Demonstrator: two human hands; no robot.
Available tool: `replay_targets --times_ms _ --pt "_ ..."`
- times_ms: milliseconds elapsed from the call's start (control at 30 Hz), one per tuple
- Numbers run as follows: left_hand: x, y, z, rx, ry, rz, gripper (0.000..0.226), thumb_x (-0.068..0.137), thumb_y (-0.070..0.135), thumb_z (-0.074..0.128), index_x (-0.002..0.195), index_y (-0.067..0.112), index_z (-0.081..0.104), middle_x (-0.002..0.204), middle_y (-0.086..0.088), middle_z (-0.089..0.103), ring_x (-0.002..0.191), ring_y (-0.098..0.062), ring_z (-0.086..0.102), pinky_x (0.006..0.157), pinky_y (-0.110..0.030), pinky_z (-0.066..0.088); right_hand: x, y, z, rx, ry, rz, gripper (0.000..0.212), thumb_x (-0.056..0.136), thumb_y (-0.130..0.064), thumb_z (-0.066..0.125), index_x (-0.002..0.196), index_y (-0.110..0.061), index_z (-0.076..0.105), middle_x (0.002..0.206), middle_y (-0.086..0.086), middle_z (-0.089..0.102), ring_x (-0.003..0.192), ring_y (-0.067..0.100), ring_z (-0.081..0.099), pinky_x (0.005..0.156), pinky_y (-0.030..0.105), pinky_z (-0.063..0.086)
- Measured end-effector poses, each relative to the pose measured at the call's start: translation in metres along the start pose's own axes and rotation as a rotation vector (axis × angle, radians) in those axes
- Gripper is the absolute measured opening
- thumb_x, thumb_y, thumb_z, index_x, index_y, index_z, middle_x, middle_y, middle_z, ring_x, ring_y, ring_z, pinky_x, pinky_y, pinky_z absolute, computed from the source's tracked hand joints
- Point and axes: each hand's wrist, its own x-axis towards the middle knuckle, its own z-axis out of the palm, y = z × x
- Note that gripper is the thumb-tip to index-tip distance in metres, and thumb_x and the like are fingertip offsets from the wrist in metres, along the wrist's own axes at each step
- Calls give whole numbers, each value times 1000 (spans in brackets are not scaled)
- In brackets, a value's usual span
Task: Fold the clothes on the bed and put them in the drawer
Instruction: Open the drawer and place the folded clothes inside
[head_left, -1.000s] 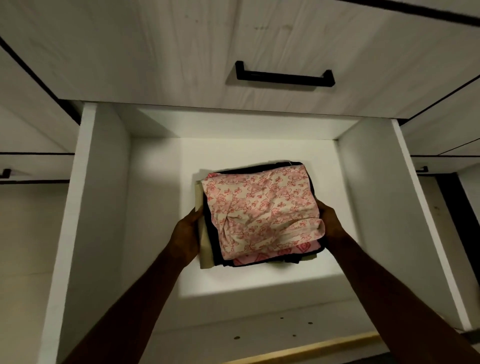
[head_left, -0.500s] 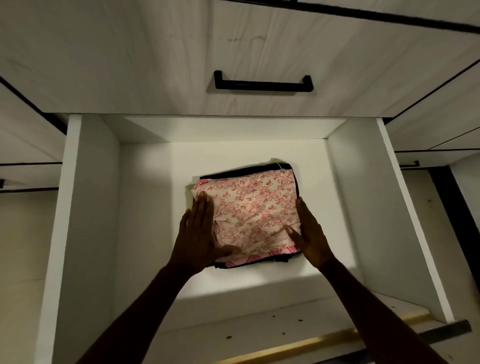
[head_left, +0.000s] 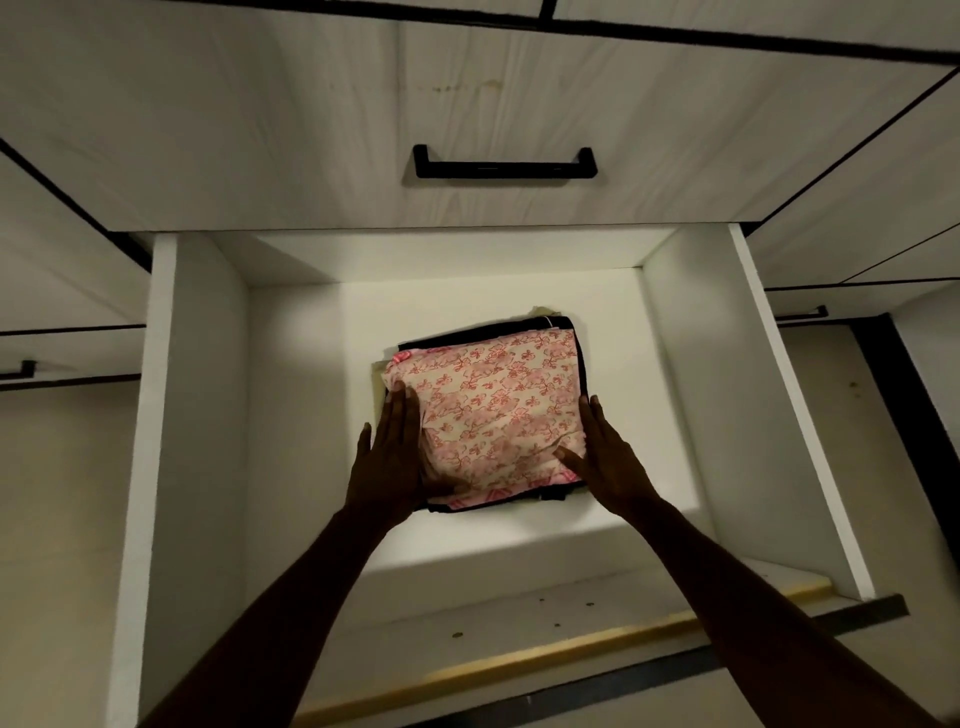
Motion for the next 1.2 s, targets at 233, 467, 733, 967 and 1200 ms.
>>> replay_targets --times_ms 233,467,733,967,1200 --pt "-85 36 0 95 -293 -96 107 96 68 44 159 6 -16 169 -12 -15 158 -27 -4 123 -55 24 -83 -30 -1 -64 90 63 65 100 -19 62 160 -22 35 161 13 40 120 36 65 84 43 58" --pt "-184 91 -30 126 -503 -229 78 107 59 23 163 9 4 171 -11 0 158 -24 5 125 -40 15 -151 -69 -48 -314 -389 277 48 108 -53 38 127 -20 67 132 0 65 126 20 58 105 35 44" --pt "-284 121 -39 164 -294 -135 70 100 49 33 137 -5 59 147 -20 49 129 -38 59 100 -55 50 -264 -98 -34 -379 -60 91 78 111 -47 11 109 0 73 111 21 73 105 41 71 88 51 60" --pt "-339 140 -42 258 -213 -132 77 109 38 36 160 4 -11 168 -17 -15 157 -31 -12 126 -46 1 -325 -126 -30 -238 -59 97 90 71 -12 88 149 4 45 154 24 46 138 44 50 99 49 53" --pt "-348 150 -39 239 -276 -158 86 106 37 45 158 0 -13 164 -19 -24 155 -34 -16 125 -48 0 -327 -123 -20 -285 -151 156 104 41 -14 96 136 8 60 142 29 57 125 44 62 91 48 58"
